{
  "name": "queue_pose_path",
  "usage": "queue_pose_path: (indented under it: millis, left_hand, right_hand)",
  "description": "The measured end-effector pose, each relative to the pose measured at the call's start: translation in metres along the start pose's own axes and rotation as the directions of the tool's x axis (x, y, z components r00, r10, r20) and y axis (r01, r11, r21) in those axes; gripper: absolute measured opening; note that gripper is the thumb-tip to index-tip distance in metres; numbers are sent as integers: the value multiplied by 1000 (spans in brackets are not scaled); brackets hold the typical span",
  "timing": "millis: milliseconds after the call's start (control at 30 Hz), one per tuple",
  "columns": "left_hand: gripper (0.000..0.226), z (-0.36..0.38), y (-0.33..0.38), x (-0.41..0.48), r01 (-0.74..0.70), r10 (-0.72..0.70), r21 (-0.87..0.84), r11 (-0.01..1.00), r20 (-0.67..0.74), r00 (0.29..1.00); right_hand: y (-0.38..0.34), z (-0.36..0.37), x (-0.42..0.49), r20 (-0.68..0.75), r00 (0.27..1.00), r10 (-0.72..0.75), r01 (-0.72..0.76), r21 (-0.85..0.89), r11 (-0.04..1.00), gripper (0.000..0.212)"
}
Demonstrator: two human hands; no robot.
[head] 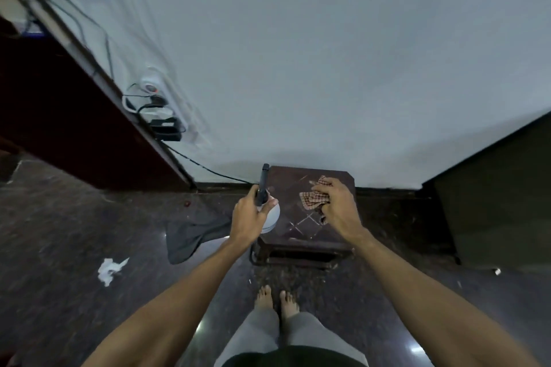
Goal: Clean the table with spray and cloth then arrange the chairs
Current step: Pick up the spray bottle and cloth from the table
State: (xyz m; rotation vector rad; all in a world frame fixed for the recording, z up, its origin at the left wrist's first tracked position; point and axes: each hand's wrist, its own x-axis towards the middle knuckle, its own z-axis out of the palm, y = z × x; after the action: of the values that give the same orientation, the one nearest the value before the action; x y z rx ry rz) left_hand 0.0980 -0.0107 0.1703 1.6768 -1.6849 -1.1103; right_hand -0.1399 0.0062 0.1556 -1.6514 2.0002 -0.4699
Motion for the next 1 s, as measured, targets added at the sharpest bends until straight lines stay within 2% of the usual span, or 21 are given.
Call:
queue_pose_path:
  millis: [133, 233, 633, 733, 833, 1000]
  left_hand:
    - [24, 44, -1, 28, 25, -25, 1, 1000, 113, 993]
    - [24, 69, 1, 43, 58, -58, 6, 998, 146, 988]
    - [27, 168, -45, 110, 169, -170, 22, 985, 109, 979]
    - [28, 184, -59, 117, 170, -171, 21, 985, 101, 980]
    - [31, 193, -70, 119, 187, -187, 5, 982, 65, 980]
    - [34, 193, -79, 118, 182, -180, -22, 983, 70, 981]
  right_hand:
    - [42, -7, 5, -16, 994, 111, -112, -16, 994, 55]
    - [67, -5, 11, 4, 988, 155, -155, -29, 988, 56]
    - [155, 72, 80, 181, 967, 177, -169, -56, 984, 64]
    - [180, 102, 90, 298, 947, 117, -106, -52, 993, 73]
    - [199, 123, 94, 447, 894, 41, 5, -100, 995, 79]
    - [204, 128, 97, 470, 882, 41, 22, -128, 992, 77]
